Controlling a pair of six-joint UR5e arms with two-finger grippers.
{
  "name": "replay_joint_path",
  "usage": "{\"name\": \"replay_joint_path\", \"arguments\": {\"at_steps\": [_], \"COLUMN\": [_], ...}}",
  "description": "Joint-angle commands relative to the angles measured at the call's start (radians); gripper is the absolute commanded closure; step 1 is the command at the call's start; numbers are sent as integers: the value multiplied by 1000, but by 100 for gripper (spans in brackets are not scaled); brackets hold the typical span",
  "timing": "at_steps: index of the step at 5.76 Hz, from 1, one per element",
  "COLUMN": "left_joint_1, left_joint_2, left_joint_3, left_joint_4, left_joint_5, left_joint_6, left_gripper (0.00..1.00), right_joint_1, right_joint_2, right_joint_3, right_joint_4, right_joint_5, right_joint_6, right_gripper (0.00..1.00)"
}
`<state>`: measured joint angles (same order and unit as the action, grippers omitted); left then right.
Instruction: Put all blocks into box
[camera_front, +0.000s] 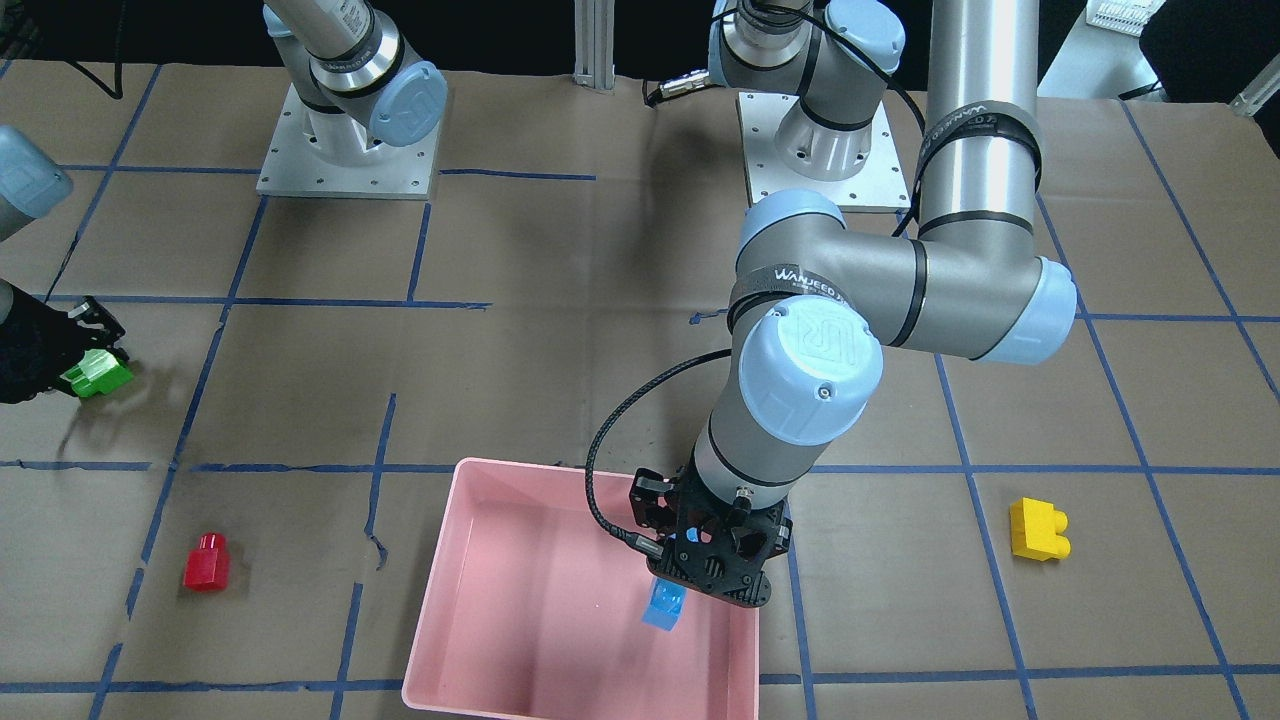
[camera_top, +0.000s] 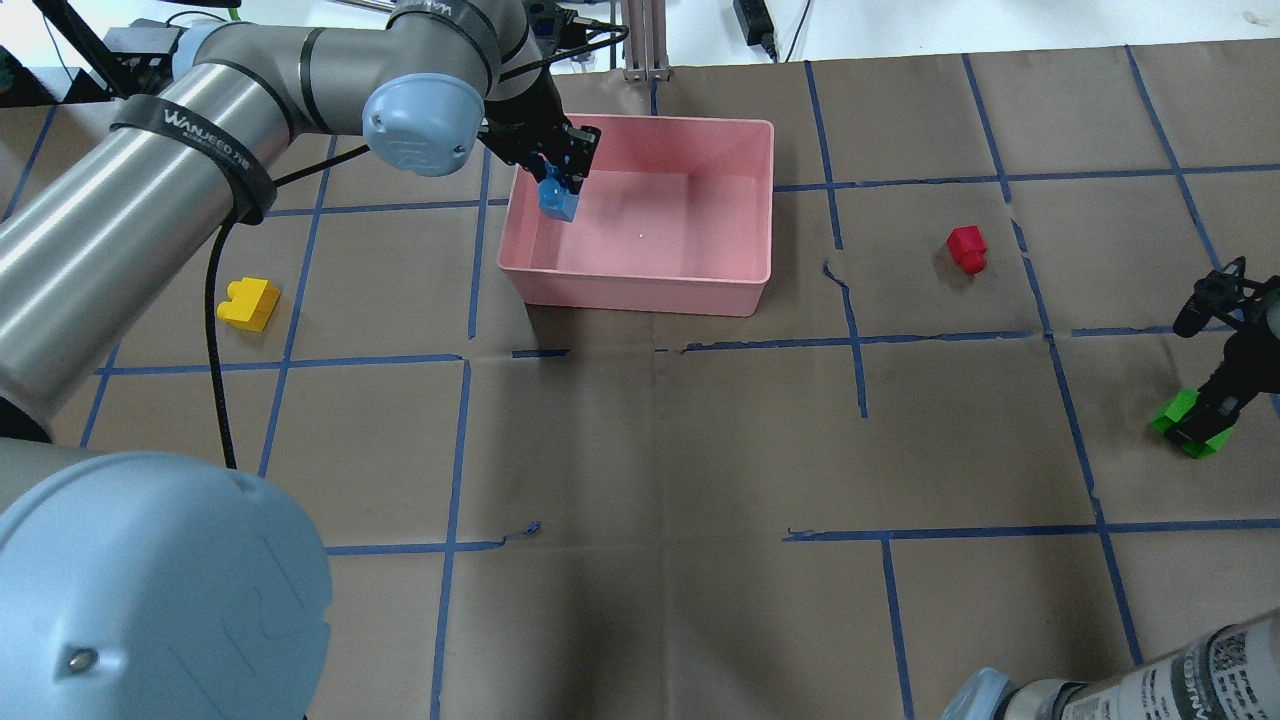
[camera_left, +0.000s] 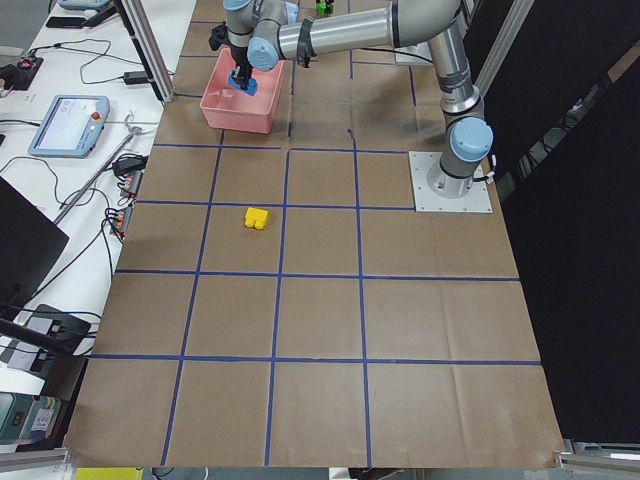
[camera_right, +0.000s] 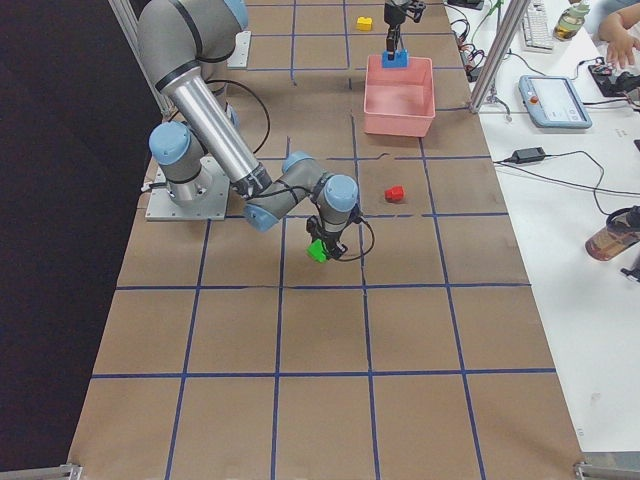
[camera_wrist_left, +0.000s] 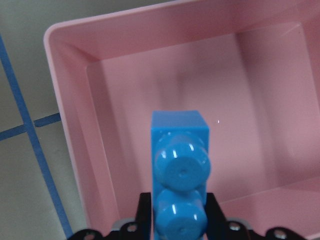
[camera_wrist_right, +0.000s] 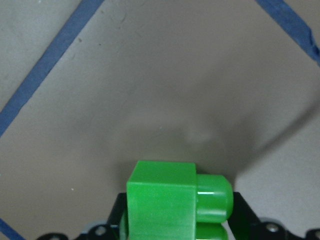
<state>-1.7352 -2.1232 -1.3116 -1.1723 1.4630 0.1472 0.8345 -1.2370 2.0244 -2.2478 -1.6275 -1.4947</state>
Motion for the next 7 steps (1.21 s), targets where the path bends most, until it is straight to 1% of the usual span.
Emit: {"name": "replay_joint_path", "arguments": {"at_steps": [1, 2, 3, 4, 5, 6, 7], "left_joint_1": [43, 156, 266, 364, 447, 501, 547], "left_joint_2": [20, 26, 67, 74, 74, 49, 29], "left_joint_3": [-12, -46, -98, -145, -164, -166, -172], "left_joint_4": [-13, -10, -10, -3, -1, 8, 43], "left_joint_5": [17, 49, 40, 51, 56, 129, 169], "left_joint_6": [-6, 2, 87, 285, 428, 594, 656], "left_gripper": [1, 1, 1, 1, 1, 1, 1], "right_joint_1": [0, 0, 2, 17, 49, 114, 227], "right_joint_2": [-2, -9, -30, -73, -116, -124, -124], "right_joint_3": [-4, -9, -21, -65, -134, -215, -310], "right_joint_4": [0, 4, 14, 31, 125, 193, 288], "right_joint_5": [-30, -32, -20, 6, 65, 73, 74], "right_joint_6": [-28, -29, -13, 54, 147, 263, 415], "right_gripper": [54, 62, 64, 66, 65, 65, 65]}}
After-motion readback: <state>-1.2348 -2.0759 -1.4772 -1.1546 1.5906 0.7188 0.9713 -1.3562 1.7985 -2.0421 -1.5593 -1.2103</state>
